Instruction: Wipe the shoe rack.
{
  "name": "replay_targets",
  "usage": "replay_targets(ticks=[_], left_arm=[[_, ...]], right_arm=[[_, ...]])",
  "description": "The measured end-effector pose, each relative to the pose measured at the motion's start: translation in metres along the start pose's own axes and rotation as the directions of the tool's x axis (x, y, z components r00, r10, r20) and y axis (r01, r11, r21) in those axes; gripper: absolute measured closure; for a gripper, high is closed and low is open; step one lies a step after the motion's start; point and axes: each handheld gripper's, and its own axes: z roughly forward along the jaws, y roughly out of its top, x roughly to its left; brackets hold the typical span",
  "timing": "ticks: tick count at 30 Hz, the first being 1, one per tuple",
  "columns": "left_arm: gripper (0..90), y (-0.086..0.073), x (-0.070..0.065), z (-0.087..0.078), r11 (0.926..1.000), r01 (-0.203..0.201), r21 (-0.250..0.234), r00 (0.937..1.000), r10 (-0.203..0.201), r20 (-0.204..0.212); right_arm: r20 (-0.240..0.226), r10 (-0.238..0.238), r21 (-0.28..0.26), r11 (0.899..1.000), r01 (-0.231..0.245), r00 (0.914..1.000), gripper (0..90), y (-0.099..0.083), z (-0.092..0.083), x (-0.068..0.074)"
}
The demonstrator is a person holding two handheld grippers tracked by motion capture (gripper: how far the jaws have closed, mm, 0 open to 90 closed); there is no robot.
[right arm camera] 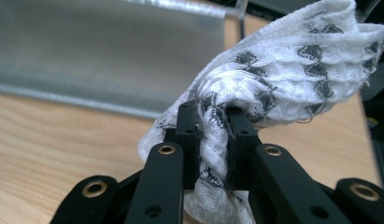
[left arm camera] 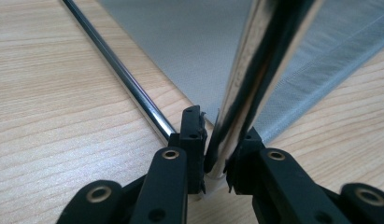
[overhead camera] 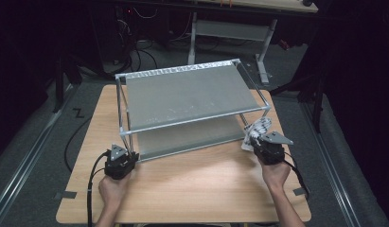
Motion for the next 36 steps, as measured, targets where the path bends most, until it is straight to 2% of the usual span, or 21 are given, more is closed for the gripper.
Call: replay_targets(ticks=[6,10,14,18,21,26,31,33,36], left_arm=[[78.8,0.0,0.0,0.0,1.0,-0.002,0.001,1.0,0.002,0.001],[78.8,0.0,0.0,0.0,1.0,-0.002,0.001,1.0,0.002,0.001],[78.9,0.0,0.0,0.0,1.0,-0.003,0.001,1.0,0.003,0.002],[78.8,0.0,0.0,0.0,1.0,0.002,0.0,1.0,-0.002,0.006],[78.7,0.0,0.001,0.0,1.0,0.003,0.0,1.0,-0.003,0.008],[78.7,0.0,0.001,0.0,1.0,0.004,0.0,1.0,-0.004,0.009],[78.7,0.0,0.001,0.0,1.0,0.004,0.001,0.9999,-0.004,0.011],[78.6,0.0,0.001,0.0,1.0,0.002,0.0,0.9999,-0.002,0.012],[78.7,0.0,0.001,0.0,1.0,0.001,0.001,0.9999,-0.002,0.014]], right_arm=[[-0.041,-0.016,0.074,0.997,0.019,0.999,79.1,-0.016,0.023,0.014],[-0.071,-0.007,0.084,0.996,0.013,0.9974,79.1,-0.017,0.031,0.02],[-0.071,0.012,0.092,0.996,-0.005,0.9974,79.1,-0.012,0.039,0.019],[-0.034,0.04,0.099,0.994,-0.037,0.9986,79.1,-0.009,0.045,0.009],[-0.015,0.075,0.084,0.994,-0.073,0.9971,79.2,-0.003,0.043,-0.001],[0.027,0.122,0.054,0.991,-0.123,0.9922,79.2,0.007,0.035,-0.019],[0.045,0.16,0.004,0.987,-0.16,0.9861,79.2,0.016,0.021,-0.033],[0.05,0.166,-0.018,0.986,-0.165,0.9848,79.2,0.02,0.014,-0.038],[0.059,0.15,-0.044,0.988,-0.147,0.987,79.2,0.026,0.005,-0.041]])
